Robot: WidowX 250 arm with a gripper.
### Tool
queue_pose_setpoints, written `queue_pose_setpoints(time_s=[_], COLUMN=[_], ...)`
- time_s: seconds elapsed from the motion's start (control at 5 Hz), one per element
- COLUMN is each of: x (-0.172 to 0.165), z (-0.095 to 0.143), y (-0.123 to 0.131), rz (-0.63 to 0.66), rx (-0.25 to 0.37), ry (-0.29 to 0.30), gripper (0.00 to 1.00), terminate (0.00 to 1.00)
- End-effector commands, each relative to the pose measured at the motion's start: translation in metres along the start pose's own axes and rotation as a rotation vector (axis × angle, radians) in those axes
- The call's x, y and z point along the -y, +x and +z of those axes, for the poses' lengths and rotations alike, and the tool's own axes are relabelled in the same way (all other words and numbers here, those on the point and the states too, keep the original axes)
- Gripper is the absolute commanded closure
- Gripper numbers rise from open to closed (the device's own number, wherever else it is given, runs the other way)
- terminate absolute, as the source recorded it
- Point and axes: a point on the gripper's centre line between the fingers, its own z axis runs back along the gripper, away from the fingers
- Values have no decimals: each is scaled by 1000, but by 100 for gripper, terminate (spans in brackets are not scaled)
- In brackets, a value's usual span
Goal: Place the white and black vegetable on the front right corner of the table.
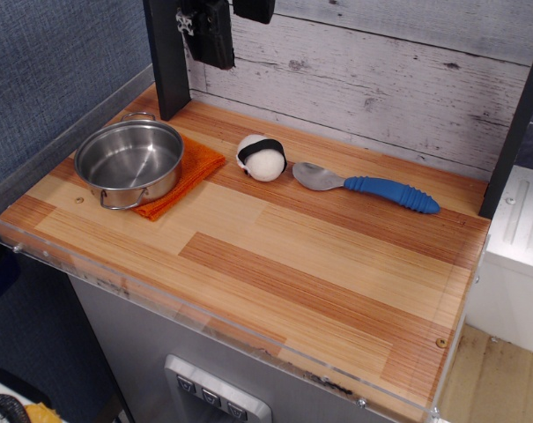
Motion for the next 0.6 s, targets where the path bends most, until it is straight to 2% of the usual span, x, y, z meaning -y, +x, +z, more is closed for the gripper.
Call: queue_pose_setpoints(time_s=[0.0, 0.4], x=[29, 40], z=[-15, -56], y=[24, 23], rz=[-104, -149], rx=[-19, -4], ry=[-91, -49], gripper=[0, 0], terminate=[0, 0])
